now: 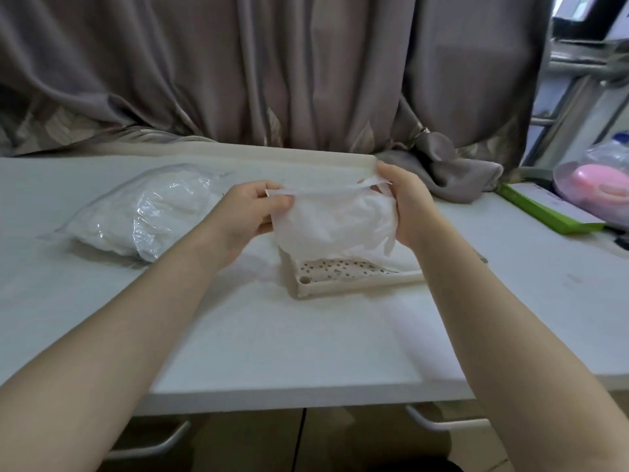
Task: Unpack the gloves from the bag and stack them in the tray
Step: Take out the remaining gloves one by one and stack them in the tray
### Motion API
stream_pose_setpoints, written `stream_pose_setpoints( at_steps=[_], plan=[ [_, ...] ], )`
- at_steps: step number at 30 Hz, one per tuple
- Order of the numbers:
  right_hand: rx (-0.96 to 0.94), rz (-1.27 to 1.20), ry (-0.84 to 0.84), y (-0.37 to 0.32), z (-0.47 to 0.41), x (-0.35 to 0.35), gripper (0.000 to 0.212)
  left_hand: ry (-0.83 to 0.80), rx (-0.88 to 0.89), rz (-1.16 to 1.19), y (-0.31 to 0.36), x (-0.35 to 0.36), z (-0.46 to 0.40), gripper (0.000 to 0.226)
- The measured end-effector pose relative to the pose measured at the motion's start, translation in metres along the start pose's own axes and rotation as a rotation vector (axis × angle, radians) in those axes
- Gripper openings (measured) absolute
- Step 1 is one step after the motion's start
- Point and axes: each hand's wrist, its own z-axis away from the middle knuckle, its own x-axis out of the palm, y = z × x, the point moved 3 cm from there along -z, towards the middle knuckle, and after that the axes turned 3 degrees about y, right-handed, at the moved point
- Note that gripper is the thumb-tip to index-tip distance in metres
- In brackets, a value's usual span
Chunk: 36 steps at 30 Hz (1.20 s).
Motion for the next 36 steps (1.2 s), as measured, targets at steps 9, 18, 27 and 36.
stream_pose_setpoints(
  at_steps=[9,18,27,36],
  plan=[
    [-0.217,1.226,0.125,-0.009,0.001,-0.053,0.034,-0.181,-0.067,0.170,0.010,0.041,-0.004,0.018],
    [-0.252,0.761,-0.555,0.014,0.005,-0.022,0.019,-0.237,-0.053,0.046,0.021,0.075,-0.010,0.020],
    [-0.211,0.721,-0.387,-0.012,-0.028,-0.074,0.021,-0.102,-0.007,0.018,0.022,0.067,-0.044,0.026],
    [-0.710,0.704,0.318,-0.086,-0.070,-0.090,0.014,0.153,0.344,-0.259,0.070,0.084,-0.096,0.013]
  ],
)
